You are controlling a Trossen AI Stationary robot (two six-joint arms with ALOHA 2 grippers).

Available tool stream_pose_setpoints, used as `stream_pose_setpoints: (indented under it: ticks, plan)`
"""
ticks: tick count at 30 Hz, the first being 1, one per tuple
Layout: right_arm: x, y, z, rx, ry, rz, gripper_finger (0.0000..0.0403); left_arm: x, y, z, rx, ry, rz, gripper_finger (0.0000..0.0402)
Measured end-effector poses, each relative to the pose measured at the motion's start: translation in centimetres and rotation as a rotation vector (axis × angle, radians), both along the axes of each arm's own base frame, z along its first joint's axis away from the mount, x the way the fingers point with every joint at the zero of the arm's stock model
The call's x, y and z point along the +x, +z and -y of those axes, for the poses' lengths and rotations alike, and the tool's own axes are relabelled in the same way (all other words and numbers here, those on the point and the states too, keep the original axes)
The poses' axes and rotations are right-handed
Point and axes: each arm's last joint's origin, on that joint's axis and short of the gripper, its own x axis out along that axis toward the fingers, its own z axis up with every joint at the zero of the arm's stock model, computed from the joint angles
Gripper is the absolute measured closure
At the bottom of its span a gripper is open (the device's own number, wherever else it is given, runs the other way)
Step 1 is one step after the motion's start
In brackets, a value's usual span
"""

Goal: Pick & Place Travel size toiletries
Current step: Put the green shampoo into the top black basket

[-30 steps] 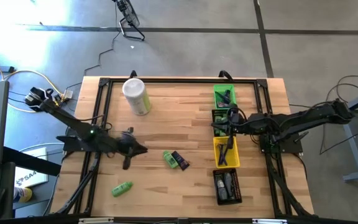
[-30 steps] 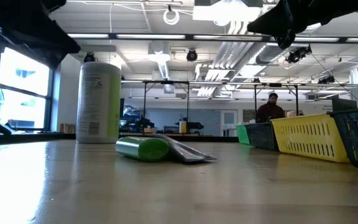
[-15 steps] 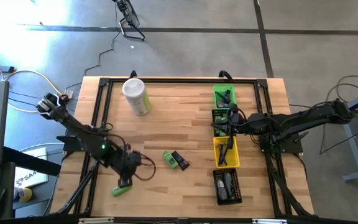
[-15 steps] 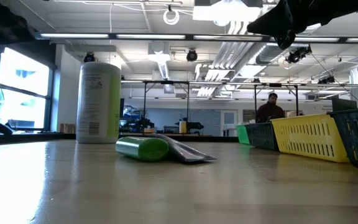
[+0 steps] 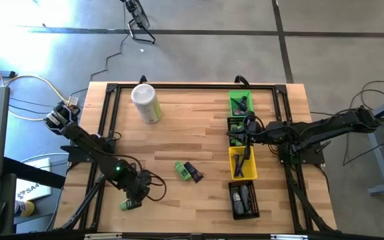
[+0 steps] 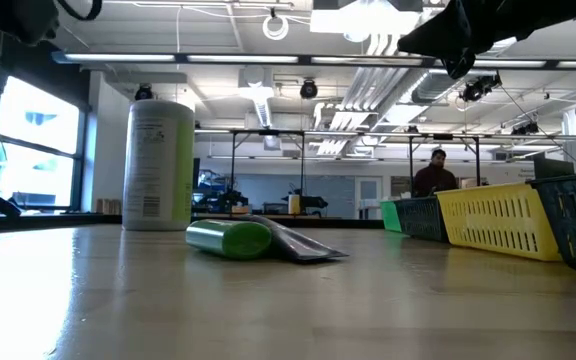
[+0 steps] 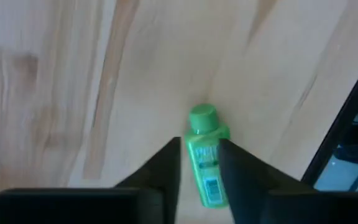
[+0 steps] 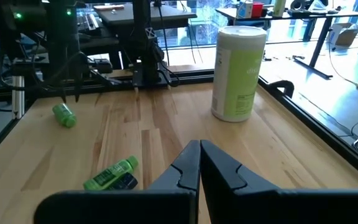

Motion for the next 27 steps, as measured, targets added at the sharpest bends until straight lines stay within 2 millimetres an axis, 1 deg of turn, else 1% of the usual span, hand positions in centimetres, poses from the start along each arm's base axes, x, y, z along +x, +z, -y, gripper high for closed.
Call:
stream_pose_setpoints:
  ticks: [9, 13, 16, 19, 23, 27]
  plan:
    - [0.0, 0.0, 0.0, 0.003, 0.0, -0.004, 0.0399, -0.2, -0.1, 0.2, -0.077, 0.076, -0.089, 0.0142]
    - [-0.1, -0.2, 0.0, 0.003, -0.001, -0.024, 0.0399, -0.5, -0.1, 0.6, -0.074, 0.108, -0.095, 0.0097]
    - [-0.1, -0.3, 0.0, 0.002, -0.001, -0.035, 0.0399, -1.0, -0.2, 1.2, -0.066, 0.155, -0.103, 0.0088]
    - [-0.1, -0.4, 0.0, 0.004, -0.001, -0.038, 0.0399, -1.9, -0.2, 2.1, -0.06, 0.201, -0.107, 0.0093]
    - [-0.1, -0.4, 0.0, 0.005, -0.001, -0.038, 0.0399, -3.0, -0.2, 3.2, -0.014, 0.248, -0.048, 0.0106]
    - [-0.1, -0.4, 0.0, 0.005, -0.001, -0.037, 0.0399, -3.8, -0.2, 3.8, 0.016, 0.282, 0.005, 0.011]
